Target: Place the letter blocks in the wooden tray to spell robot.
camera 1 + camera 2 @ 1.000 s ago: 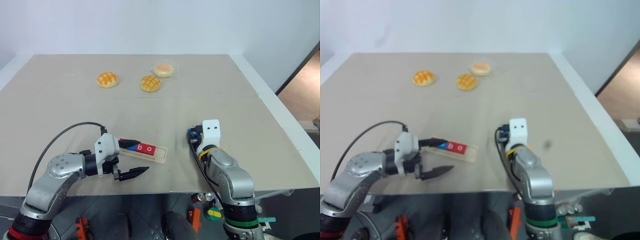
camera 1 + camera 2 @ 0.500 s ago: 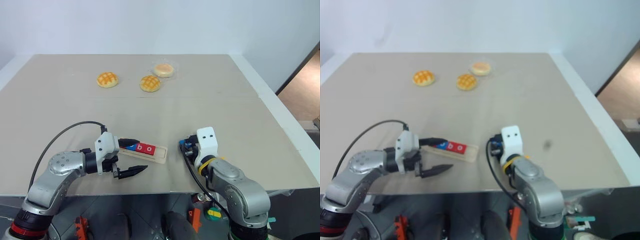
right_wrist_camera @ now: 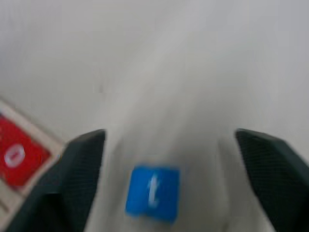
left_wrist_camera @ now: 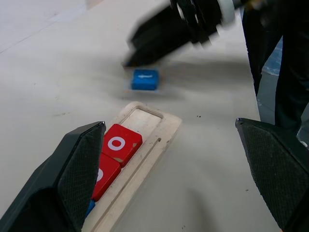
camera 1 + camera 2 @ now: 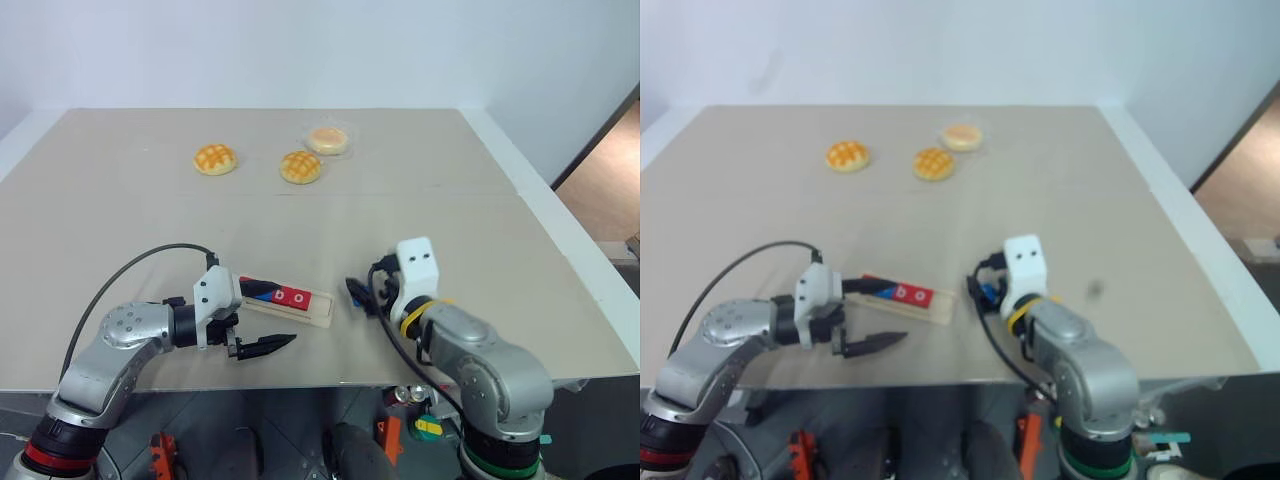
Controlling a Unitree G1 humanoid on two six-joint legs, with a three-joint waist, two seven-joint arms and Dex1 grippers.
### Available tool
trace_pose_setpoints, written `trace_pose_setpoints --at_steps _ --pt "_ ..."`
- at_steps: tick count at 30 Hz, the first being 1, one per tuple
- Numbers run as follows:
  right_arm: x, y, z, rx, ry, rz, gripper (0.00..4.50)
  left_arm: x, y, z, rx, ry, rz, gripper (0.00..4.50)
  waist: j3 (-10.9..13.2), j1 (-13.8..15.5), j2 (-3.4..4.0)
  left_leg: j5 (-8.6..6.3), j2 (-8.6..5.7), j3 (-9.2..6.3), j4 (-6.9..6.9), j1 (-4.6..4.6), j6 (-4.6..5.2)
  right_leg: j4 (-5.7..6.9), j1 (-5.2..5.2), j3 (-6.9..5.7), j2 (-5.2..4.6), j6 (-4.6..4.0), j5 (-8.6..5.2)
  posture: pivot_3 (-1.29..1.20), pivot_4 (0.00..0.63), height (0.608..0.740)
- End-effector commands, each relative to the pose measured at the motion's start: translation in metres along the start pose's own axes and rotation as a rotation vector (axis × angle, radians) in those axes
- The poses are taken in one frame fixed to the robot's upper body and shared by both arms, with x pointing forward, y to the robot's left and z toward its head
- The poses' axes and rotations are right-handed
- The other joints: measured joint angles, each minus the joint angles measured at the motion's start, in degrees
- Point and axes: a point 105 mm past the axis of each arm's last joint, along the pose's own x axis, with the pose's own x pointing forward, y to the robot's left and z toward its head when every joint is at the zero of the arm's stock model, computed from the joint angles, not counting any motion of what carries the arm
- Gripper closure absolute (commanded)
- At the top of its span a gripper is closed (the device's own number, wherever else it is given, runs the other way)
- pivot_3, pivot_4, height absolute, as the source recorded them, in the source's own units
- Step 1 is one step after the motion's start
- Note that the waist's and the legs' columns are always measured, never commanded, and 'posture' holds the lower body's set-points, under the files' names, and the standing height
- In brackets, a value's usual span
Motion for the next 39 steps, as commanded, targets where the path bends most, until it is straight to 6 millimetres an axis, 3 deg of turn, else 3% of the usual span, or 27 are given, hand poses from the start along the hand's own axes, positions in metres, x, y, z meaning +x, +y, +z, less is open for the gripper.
trace_pose_setpoints --at_steps 1,10,19,29,30,31,33,34,37,39 --pt "0.002 -0.017 0.028 -0.124 -0.089 0.14 0.07 0.001 0.002 0.009 0.047 -0.033 -0.007 0.0 0.0 0.0 -0.01 0.0 -0.03 0.03 0.0 0.0 0.0 -0.03 0.01 0.01 -0.03 0.01 0.01 0.0 0.15 0.74" --pt "0.01 -0.007 -0.013 -0.387 0.012 0.776 0.07 0.007 0.0 0.019 0.05 -0.066 -0.05 0.0 0.0 -0.1 -0.02 -0.2 -0.02 0.02 -0.08 0.0 0.33 -0.22 0.08 0.01 0.05 0.27 0.02 0.0 0.15 0.74" --pt "0.025 -0.015 -0.024 -0.522 0.052 0.913 0.07 0.002 -0.002 0.016 0.058 -0.042 -0.025 0.0 0.0 0.1 -0.02 -0.2 -0.02 0.01 0.0 0.01 0.33 -0.17 0.11 -0.01 0.03 0.28 0.05 0.0 0.15 0.74" --pt "0.013 -0.01 -0.054 -0.505 0.121 0.993 0.07 0.001 0.0 0.016 0.059 -0.029 -0.004 0.0 0.0 0.1 -0.01 -0.2 -0.02 0.0 0.04 0.02 0.33 -0.1 0.1 -0.01 0.02 0.28 0.05 0.0 0.15 0.74" --pt "0.014 -0.01 -0.054 -0.506 0.114 0.986 0.46 0.001 0.0 0.016 0.06 -0.029 -0.004 0.0 0.0 0.1 -0.01 -0.2 -0.02 0.02 0.05 0.03 0.33 -0.07 0.11 0.0 0.02 0.28 0.06 0.0 0.15 0.74" --pt "0.014 -0.01 -0.054 -0.503 0.11 0.979 0.46 0.001 0.0 0.016 0.06 -0.03 -0.005 0.0 0.0 0.1 -0.01 -0.2 -0.02 0.01 0.06 0.04 0.32 -0.05 0.11 0.0 0.02 0.28 0.06 0.0 0.15 0.74" --pt "0.015 -0.011 -0.054 -0.496 0.101 0.959 1.04 0.002 0.001 0.017 0.062 -0.033 -0.008 0.0 0.0 0.1 -0.01 -0.19 -0.02 0.0 0.08 0.06 0.32 -0.04 0.13 -0.01 0.03 0.27 0.06 0.0 0.15 0.74" --pt "0.015 -0.011 -0.055 -0.487 0.102 0.954 1.72 0.003 0.001 0.017 0.063 -0.035 -0.009 0.0 0.0 0.1 -0.01 -0.19 -0.02 0.0 0.09 0.09 0.32 0.0 0.15 -0.01 0.03 0.27 0.06 0.0 0.15 0.74" --pt "0.015 -0.011 -0.056 -0.457 0.104 0.928 2.75 0.004 0.002 0.018 0.063 -0.04 -0.013 0.0 0.0 0.1 -0.02 -0.19 -0.02 0.0 0.09 0.09 0.31 0.0 0.15 -0.01 0.04 0.27 0.06 0.0 0.15 0.74" --pt "0.015 -0.011 -0.057 -0.453 0.107 0.913 2.75 0.005 0.002 0.019 0.066 -0.039 -0.015 0.0 0.0 0.1 -0.02 -0.18 -0.02 -0.01 0.09 0.09 0.31 0.0 0.15 -0.01 0.04 0.27 0.06 0.0 0.15 0.74"
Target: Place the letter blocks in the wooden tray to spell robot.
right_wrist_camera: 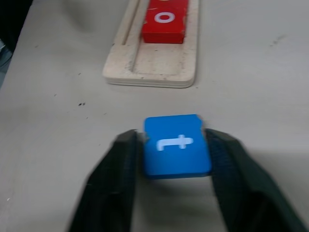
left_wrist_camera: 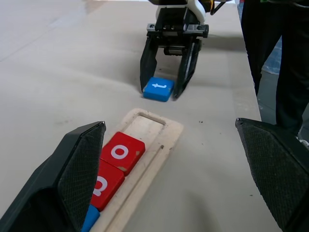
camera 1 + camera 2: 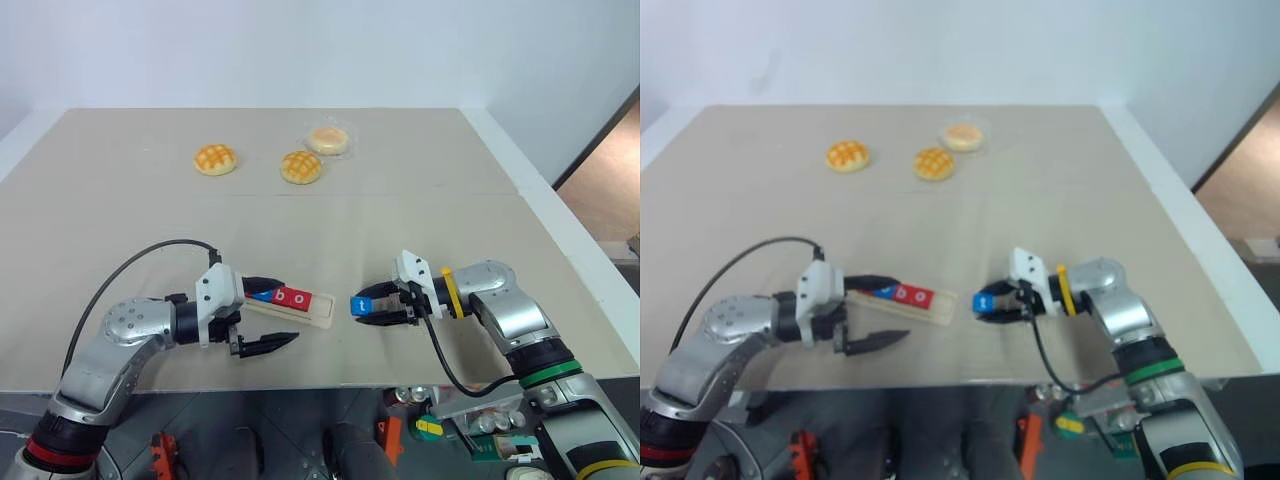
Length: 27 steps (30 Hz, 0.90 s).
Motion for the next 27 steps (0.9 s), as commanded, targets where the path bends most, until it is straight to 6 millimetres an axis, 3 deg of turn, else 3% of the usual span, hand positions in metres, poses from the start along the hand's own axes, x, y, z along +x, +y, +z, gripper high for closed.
trace_pose_setpoints --at_steps 1,5,9,15,20,27 --pt "-0.002 0.001 0.002 0.006 -0.005 -0.026 2.75 0.001 0.0 0.009 0.033 -0.022 -0.008 0.0 0.0 0.0 0.0 0.0 0.0 0.0 0.0 0.0 0.0 0.0 0.0 0.0 0.0 0.0 0.0 0.0 0.15 0.74" --pt "-0.006 -0.002 0.008 -0.003 -0.009 -0.09 2.94 -0.002 0.008 0.008 0.033 -0.019 0.039 0.0 0.0 0.0 0.0 0.0 0.0 0.0 0.0 0.0 0.0 0.0 0.01 0.0 0.0 0.0 0.0 0.0 0.15 0.74" --pt "-0.01 -0.004 0.043 0.008 -0.081 -0.15 2.94 -0.016 0.024 0.002 0.0 -0.024 0.161 0.0 0.0 -0.1 0.01 0.01 0.0 0.01 0.05 0.0 -0.01 0.04 -0.02 0.02 0.0 0.0 0.04 0.0 0.15 0.74" --pt "0.015 0.017 0.074 -0.013 -0.039 -0.16 2.94 -0.029 0.02 -0.008 -0.023 -0.012 0.196 0.0 0.0 0.0 0.0 0.01 0.05 -0.04 0.01 -0.01 -0.02 0.06 -0.04 -0.02 0.02 -0.05 -0.01 0.0 0.15 0.74" --pt "0.033 0.023 0.074 0.002 -0.001 -0.171 2.94 -0.029 0.02 -0.011 -0.024 -0.012 0.205 0.0 0.0 0.0 -0.01 0.01 0.03 -0.03 0.02 -0.03 -0.04 0.06 -0.04 -0.03 -0.01 -0.04 -0.01 0.0 0.15 0.74" --pt "0.041 0.021 0.064 -0.014 0.047 -0.179 2.94 -0.03 0.019 -0.014 -0.017 -0.004 0.208 0.0 0.0 0.0 -0.01 0.02 0.01 0.03 0.04 -0.03 -0.05 0.04 -0.05 0.01 -0.03 -0.02 0.0 0.0 0.15 0.74"
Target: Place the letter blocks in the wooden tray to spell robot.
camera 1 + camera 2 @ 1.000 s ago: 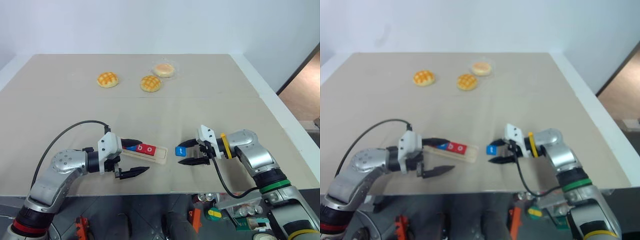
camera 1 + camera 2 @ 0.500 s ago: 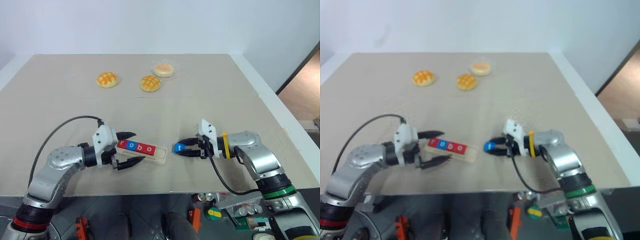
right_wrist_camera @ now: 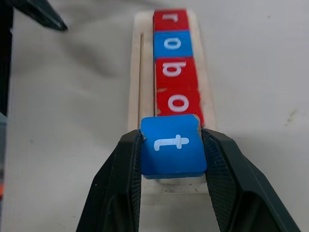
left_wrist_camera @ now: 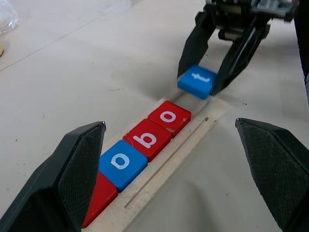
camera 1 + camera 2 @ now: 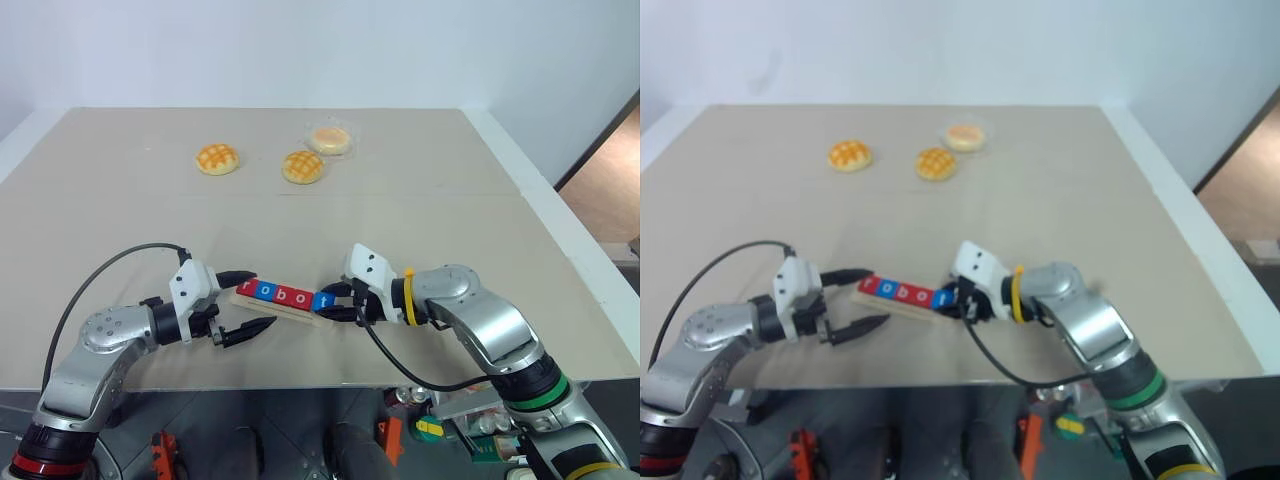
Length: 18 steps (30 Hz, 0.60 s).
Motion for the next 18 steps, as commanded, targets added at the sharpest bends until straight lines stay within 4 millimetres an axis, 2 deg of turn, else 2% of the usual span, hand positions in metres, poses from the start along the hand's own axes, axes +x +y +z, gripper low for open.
trace_pose_setpoints --at_steps 1,18 --pt "-0.001 -0.004 0.006 -0.037 -0.011 -0.018 2.94 -0.003 0.002 0.006 0.029 -0.023 0.02 0.0 0.0 0.0 0.0 0.0 0.01 -0.01 -0.01 0.0 0.0 0.0 0.0 -0.01 0.01 -0.01 0.0 0.0 0.15 0.74" --pt "0.011 -0.007 0.001 -0.009 0.009 -0.013 2.94 -0.001 -0.003 0.008 0.041 -0.041 0.004 0.0 0.0 0.0 0.0 0.0 0.02 -0.01 -0.02 -0.01 0.0 0.0 -0.02 -0.02 0.02 -0.02 0.0 0.0 0.15 0.74"
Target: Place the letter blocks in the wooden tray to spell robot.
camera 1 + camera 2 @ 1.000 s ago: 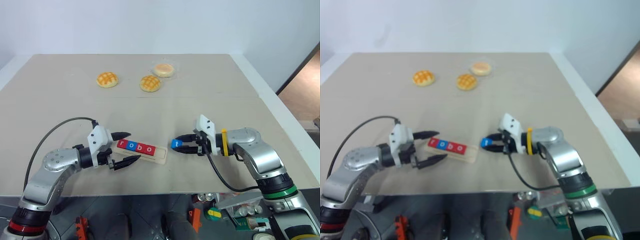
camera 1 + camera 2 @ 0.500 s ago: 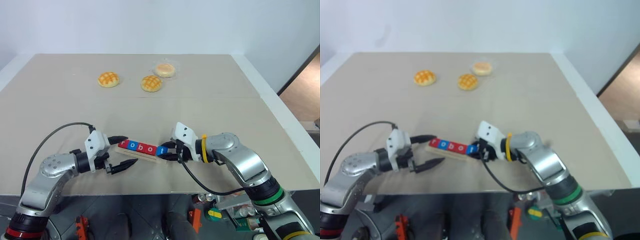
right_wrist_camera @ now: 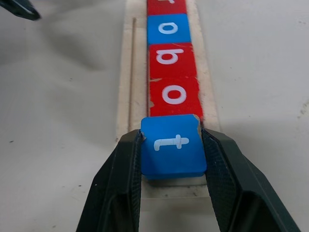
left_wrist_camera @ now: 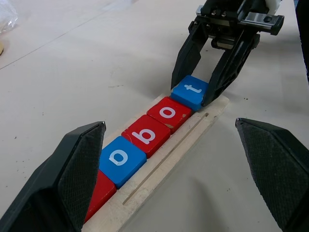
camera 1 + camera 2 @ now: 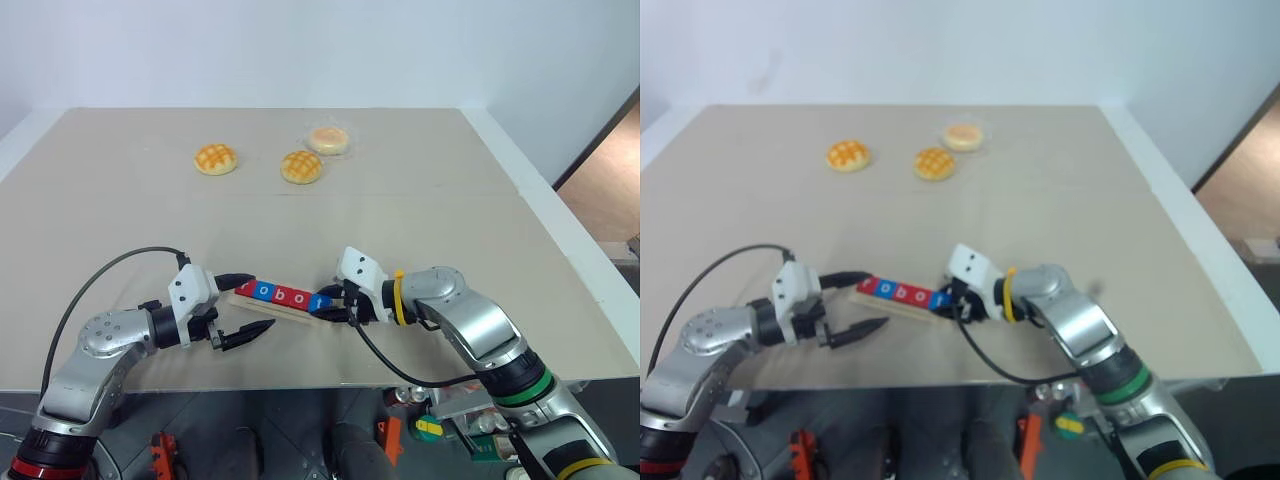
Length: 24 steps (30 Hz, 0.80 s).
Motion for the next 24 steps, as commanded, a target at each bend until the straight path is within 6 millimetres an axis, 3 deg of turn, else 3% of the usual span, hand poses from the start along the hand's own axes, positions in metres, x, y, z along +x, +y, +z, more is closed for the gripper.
trace_pose_setpoints --at_steps 1,8,9,10,15,16,19,22,24 --pt "-0.001 -0.002 0.009 -0.034 -0.014 -0.009 2.94 0.0 -0.002 0.011 0.031 -0.043 -0.001 0.0 0.0 0.0 0.0 0.0 0.0 0.0 0.0 0.0 0.0 0.0 0.0 0.0 0.0 0.0 0.0 0.0 0.15 0.74" --pt "-0.001 -0.001 0.007 -0.001 -0.012 -0.001 2.94 0.001 -0.002 0.013 0.033 -0.048 -0.008 0.0 0.0 0.0 0.0 0.0 0.01 -0.01 0.0 0.0 0.0 0.0 0.0 -0.01 0.01 0.0 0.0 0.0 0.15 0.74" --pt "-0.001 0.0 0.008 0.001 -0.015 0.001 2.17 0.001 -0.002 0.013 0.034 -0.047 -0.009 0.0 0.0 0.0 0.0 0.0 0.01 -0.01 0.0 0.0 0.0 0.0 0.0 -0.01 0.01 0.0 0.0 0.0 0.15 0.74" --pt "-0.002 0.0 0.009 0.003 -0.017 0.003 2.01 0.001 -0.002 0.012 0.034 -0.046 -0.01 0.0 0.0 0.0 -0.01 0.0 0.01 -0.01 0.0 0.0 0.0 0.0 0.0 0.0 0.01 0.0 0.0 0.0 0.15 0.74" --pt "-0.008 -0.003 0.026 -0.005 -0.068 -0.03 0.17 0.001 -0.003 0.011 0.047 -0.036 -0.02 0.0 0.0 0.0 -0.01 0.0 0.01 -0.01 0.0 0.01 0.0 0.0 0.0 0.0 0.01 -0.01 0.01 0.0 0.15 0.74" --pt "-0.011 -0.006 0.03 -0.005 -0.084 -0.046 0.04 0.001 -0.003 0.011 0.049 -0.036 -0.02 0.0 0.0 0.0 -0.01 0.0 0.01 0.0 0.0 0.01 0.0 0.0 0.0 0.0 0.01 -0.01 0.01 0.0 0.15 0.74" --pt "-0.024 -0.02 0.041 0.027 -0.143 -0.142 0.04 0.0 -0.002 0.012 0.055 -0.038 -0.016 0.0 0.0 0.0 0.0 0.0 0.01 0.0 0.0 -0.01 0.0 0.0 -0.02 0.0 0.0 -0.01 0.01 0.0 0.15 0.74" --pt "-0.037 -0.037 0.038 0.103 -0.175 -0.255 0.04 -0.001 -0.002 0.014 0.052 -0.046 -0.009 0.0 0.0 0.0 -0.01 0.0 0.01 -0.02 0.0 -0.02 0.0 0.0 -0.02 -0.01 0.0 0.0 0.0 0.0 0.15 0.74" --pt "-0.046 -0.047 0.026 0.164 -0.189 -0.341 0.61 -0.004 -0.002 0.014 0.04 -0.048 -0.002 0.0 0.0 0.0 -0.03 0.0 0.0 -0.02 -0.01 -0.03 0.0 -0.01 -0.02 -0.01 0.0 0.0 -0.01 0.0 0.15 0.74"
